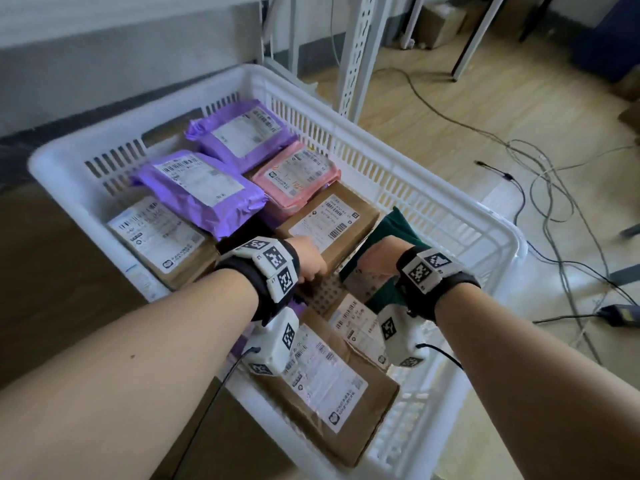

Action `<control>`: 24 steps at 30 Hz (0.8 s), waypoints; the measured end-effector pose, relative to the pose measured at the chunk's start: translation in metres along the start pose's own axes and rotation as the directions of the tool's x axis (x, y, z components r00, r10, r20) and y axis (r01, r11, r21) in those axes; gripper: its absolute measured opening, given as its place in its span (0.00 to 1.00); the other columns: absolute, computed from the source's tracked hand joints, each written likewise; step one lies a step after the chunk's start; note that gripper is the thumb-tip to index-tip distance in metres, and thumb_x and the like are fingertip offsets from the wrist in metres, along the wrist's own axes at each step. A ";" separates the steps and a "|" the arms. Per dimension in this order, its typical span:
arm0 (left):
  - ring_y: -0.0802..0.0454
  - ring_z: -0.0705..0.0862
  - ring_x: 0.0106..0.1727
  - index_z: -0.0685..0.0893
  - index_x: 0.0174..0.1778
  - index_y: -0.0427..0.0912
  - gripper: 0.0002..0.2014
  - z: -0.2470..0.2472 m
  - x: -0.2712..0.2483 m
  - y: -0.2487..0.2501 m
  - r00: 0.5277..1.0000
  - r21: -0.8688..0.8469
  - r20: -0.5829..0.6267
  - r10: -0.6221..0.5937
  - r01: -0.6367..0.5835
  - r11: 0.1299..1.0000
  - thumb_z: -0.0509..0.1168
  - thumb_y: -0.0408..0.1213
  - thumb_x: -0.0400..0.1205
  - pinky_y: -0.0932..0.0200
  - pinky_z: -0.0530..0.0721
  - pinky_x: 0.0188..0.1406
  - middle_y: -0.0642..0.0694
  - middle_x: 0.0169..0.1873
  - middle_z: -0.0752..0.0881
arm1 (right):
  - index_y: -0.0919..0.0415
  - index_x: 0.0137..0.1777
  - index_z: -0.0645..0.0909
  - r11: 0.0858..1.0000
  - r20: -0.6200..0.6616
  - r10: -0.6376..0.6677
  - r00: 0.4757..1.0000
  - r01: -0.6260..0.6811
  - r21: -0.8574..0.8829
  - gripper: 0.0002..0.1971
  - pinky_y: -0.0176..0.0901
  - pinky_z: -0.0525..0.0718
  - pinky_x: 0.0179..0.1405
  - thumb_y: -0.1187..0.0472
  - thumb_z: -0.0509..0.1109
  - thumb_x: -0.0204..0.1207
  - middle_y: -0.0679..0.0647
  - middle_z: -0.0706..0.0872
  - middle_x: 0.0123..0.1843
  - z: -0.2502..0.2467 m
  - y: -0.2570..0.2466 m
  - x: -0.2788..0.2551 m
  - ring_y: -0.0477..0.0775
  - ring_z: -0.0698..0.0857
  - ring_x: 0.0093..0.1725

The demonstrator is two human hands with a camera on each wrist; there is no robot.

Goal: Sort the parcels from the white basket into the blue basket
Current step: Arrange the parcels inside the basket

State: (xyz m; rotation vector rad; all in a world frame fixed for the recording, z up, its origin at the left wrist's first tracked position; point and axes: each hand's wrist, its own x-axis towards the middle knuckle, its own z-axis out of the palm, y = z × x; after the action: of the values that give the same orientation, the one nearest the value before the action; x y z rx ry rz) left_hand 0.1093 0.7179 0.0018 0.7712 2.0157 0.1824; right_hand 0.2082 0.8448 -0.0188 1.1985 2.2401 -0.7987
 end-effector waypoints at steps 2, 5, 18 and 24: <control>0.50 0.79 0.45 0.80 0.42 0.41 0.03 -0.014 -0.019 -0.008 0.988 -0.036 -0.142 0.066 -0.072 0.997 0.63 0.34 0.82 0.64 0.77 0.31 0.35 0.60 0.86 | 0.64 0.67 0.79 0.998 -0.061 -0.055 0.997 0.058 0.039 0.19 0.41 0.79 0.50 0.58 0.67 0.78 0.62 0.83 0.66 -0.014 -0.016 -0.022 0.62 0.82 0.66; 0.43 0.85 0.54 0.85 0.51 0.33 0.10 -0.040 -0.064 -0.025 0.942 -0.037 -0.327 0.069 -0.086 0.996 0.63 0.34 0.80 0.55 0.81 0.54 0.35 0.57 0.86 | 0.63 0.68 0.79 0.979 -0.146 -0.169 0.975 0.183 0.090 0.20 0.34 0.76 0.39 0.58 0.68 0.78 0.61 0.82 0.67 -0.029 -0.059 -0.065 0.61 0.81 0.67; 0.44 0.83 0.60 0.88 0.56 0.37 0.12 -0.106 -0.288 -0.194 0.694 -0.109 -0.714 -0.090 0.016 0.994 0.64 0.37 0.81 0.60 0.77 0.51 0.42 0.59 0.86 | 0.62 0.63 0.83 0.805 -0.079 -0.589 0.804 0.592 0.025 0.16 0.29 0.77 0.32 0.58 0.68 0.78 0.58 0.87 0.61 0.039 -0.262 -0.215 0.56 0.87 0.57; 0.44 0.83 0.60 0.88 0.56 0.41 0.12 -0.094 -0.363 -0.297 0.608 -0.228 -0.756 -0.241 0.101 0.968 0.63 0.39 0.82 0.55 0.80 0.59 0.44 0.58 0.87 | 0.63 0.63 0.83 0.705 0.016 -0.709 0.705 0.709 0.021 0.16 0.29 0.75 0.30 0.59 0.68 0.78 0.58 0.87 0.60 0.111 -0.359 -0.275 0.57 0.86 0.61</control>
State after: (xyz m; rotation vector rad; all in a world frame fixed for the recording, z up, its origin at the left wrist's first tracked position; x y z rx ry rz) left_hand 0.0316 0.2858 0.1920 0.3906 2.8463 0.6647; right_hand 0.0553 0.4499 0.1746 0.2581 2.6922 -1.0866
